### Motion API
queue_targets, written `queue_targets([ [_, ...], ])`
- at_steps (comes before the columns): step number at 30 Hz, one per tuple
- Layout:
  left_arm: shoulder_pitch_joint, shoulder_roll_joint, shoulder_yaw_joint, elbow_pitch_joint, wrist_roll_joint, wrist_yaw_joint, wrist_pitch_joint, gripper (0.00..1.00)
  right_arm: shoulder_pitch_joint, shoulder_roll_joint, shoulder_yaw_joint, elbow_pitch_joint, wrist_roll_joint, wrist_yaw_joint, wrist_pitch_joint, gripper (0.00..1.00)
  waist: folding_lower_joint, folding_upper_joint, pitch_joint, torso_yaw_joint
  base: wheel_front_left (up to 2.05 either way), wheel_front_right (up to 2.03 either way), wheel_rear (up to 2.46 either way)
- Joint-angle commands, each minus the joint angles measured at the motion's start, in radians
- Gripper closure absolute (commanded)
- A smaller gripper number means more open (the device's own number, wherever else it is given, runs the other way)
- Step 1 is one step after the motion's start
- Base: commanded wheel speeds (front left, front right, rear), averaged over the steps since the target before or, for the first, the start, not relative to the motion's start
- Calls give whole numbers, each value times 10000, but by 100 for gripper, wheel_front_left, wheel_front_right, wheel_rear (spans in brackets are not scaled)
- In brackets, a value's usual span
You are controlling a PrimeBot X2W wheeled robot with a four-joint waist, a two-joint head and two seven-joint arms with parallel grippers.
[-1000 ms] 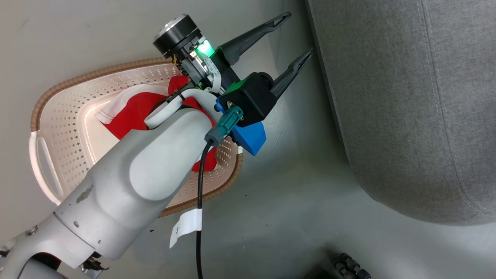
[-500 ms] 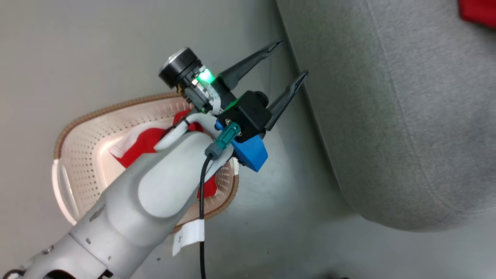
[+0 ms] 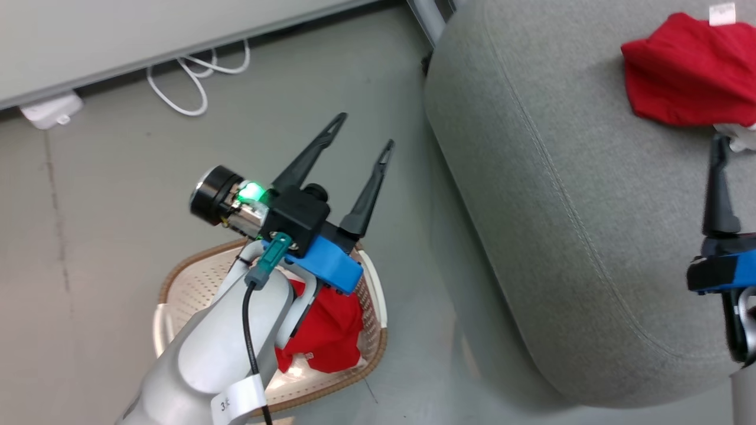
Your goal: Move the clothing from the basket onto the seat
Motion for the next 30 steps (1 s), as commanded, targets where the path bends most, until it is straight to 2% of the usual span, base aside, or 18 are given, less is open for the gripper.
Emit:
queue_targets([
  [1,351,32,364,-174,49,163,-46,0,172,78,329,-126,123,1,-38,0,2,0,-581,567,0,0,0],
  [3,501,25,555,-255,88,195,-44,0,214,120,529,-181,173,1,-38,0,2,0,-689,680,0,0,0],
  [13,2128,-115,2739,-944,347,436,-37,0,556,383,2011,-406,397,1,-38,0,2,0,-1716,1731,0,0,0],
  [23,3693,-363,4381,-1411,881,133,-39,0,1421,836,2413,-222,586,1,-38,0,2,0,-2482,2397,0,0,0],
  [30,4699,-656,5199,-1756,1170,-266,-38,0,2091,1080,2327,9,734,1,-38,0,2,0,-3002,2480,0,0,0],
])
